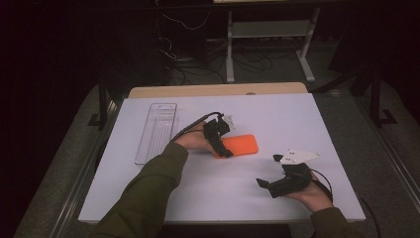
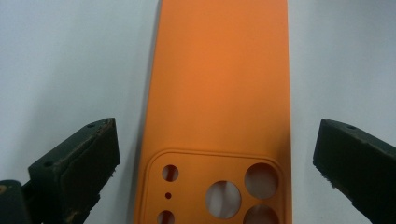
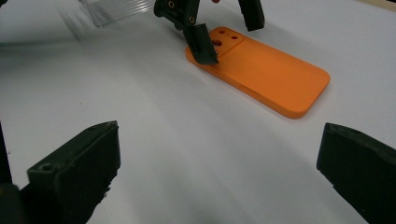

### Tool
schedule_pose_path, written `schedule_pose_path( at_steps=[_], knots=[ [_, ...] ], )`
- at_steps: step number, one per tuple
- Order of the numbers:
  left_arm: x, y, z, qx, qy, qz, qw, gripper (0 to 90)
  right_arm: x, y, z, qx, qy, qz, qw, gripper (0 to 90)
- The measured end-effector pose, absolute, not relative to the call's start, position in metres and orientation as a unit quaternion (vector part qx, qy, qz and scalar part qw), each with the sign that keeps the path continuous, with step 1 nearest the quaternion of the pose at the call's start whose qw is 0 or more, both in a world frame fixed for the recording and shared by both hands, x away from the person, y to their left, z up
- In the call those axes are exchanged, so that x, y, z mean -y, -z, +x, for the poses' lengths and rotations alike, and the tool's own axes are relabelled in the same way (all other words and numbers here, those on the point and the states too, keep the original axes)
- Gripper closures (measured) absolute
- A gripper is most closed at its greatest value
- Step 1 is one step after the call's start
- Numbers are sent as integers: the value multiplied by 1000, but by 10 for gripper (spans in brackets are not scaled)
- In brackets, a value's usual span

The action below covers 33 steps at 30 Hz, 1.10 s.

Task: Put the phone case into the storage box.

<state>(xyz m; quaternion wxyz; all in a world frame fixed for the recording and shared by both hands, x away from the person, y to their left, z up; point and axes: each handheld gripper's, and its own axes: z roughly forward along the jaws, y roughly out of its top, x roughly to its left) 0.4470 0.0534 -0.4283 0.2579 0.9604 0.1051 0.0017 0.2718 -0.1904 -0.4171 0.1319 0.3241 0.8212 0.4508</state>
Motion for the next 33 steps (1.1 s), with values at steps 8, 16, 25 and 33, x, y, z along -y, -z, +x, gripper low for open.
schedule_pose_path(
  at_steps=[8,16,25,33],
  knots=[
    [-51,427,448,-95,-4,963,250,0,191,417,272,-821,-451,324,132,0],
    [-47,432,446,-86,-3,968,237,0,191,417,272,-821,-451,324,132,0],
    [-43,436,445,-84,-2,970,229,0,191,417,271,-821,-452,322,135,0],
    [-45,438,446,-85,-3,971,224,0,191,417,271,-820,-453,322,135,0]
  ],
)
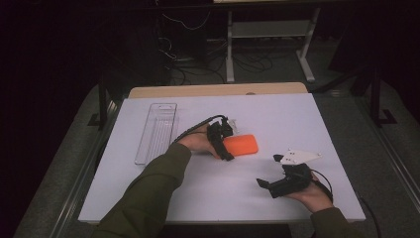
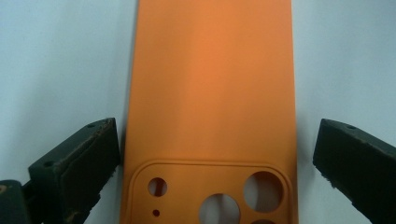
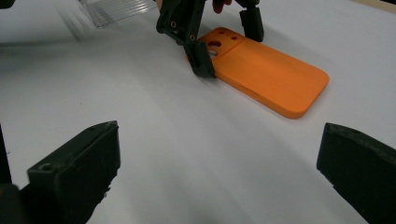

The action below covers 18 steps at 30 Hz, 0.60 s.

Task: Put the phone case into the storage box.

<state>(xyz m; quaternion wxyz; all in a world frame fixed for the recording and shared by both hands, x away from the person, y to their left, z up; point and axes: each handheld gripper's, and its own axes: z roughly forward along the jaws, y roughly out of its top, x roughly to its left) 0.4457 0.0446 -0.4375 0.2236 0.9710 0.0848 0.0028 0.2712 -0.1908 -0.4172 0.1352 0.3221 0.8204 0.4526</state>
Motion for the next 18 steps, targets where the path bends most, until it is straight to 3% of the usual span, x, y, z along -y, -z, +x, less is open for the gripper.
schedule_pose_path(
  at_steps=[18],
  knots=[
    [-44,436,446,-88,-14,972,216,57,190,417,271,-821,-451,323,133,0]
  ],
)
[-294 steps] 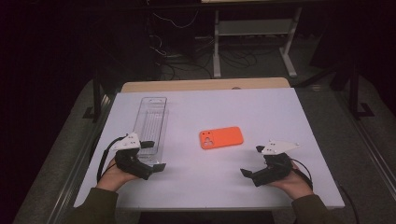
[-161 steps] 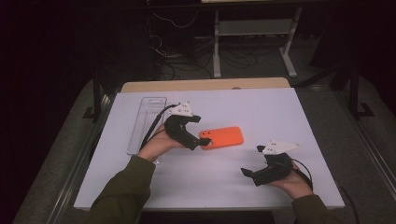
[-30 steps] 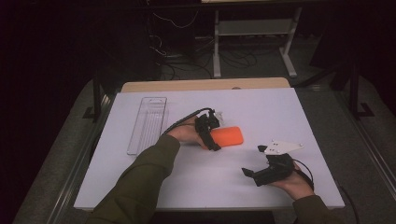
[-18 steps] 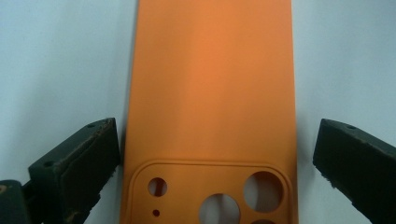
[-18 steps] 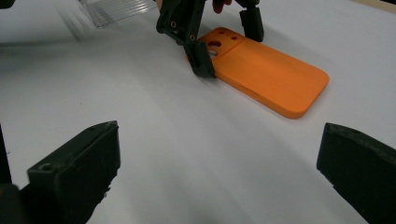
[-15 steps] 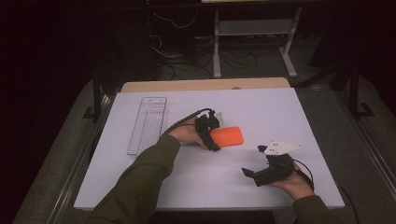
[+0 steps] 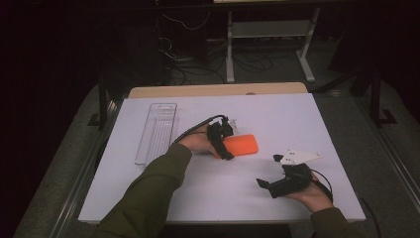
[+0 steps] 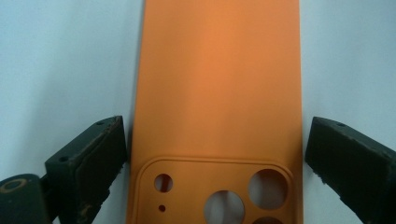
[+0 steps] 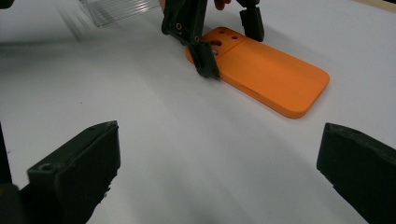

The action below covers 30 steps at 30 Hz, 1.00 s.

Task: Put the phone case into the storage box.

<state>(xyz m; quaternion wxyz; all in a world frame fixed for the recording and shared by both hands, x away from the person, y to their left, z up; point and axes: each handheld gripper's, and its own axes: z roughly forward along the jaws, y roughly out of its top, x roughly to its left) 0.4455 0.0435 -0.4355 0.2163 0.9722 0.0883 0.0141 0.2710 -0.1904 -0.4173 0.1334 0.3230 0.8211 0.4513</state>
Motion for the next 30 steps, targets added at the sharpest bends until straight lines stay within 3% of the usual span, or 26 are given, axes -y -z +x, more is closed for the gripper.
schedule_pose_path(
  at_steps=[15,30],
  knots=[
    [-44,433,445,-90,-15,972,215,134,190,417,271,-821,-451,323,134,0],
    [-44,432,445,-92,-15,972,216,153,191,417,271,-821,-452,323,133,0]
  ],
)
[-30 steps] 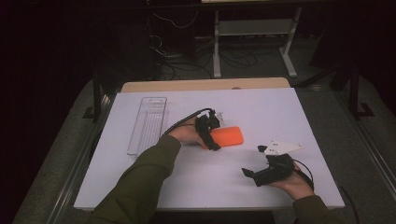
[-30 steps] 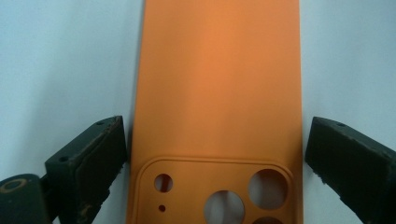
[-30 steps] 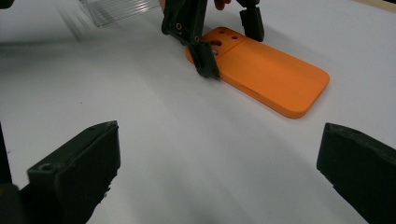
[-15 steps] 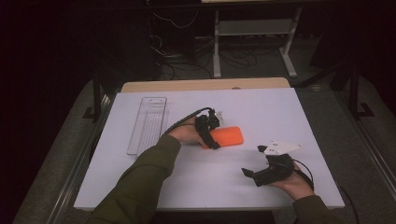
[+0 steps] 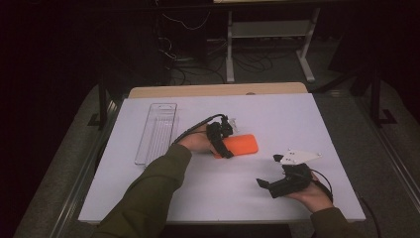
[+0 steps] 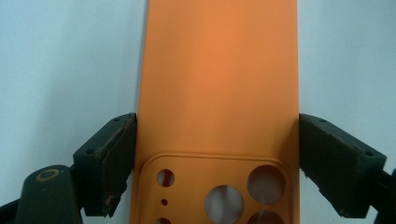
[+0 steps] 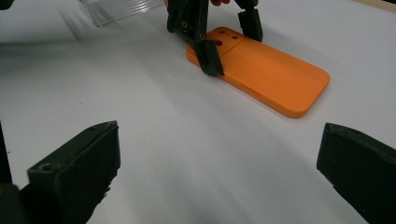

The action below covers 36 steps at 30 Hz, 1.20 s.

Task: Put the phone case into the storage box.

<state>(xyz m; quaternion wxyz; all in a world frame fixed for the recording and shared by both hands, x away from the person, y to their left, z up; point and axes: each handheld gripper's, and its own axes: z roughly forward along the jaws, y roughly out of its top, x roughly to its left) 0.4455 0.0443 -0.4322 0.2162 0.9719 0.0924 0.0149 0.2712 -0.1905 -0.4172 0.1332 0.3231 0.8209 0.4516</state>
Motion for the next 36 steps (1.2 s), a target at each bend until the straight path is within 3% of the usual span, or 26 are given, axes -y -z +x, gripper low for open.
schedule_pose_path(
  at_steps=[36],
  knots=[
    [-50,412,438,-125,3,965,232,158,192,417,272,-819,-453,324,136,0]
  ],
)
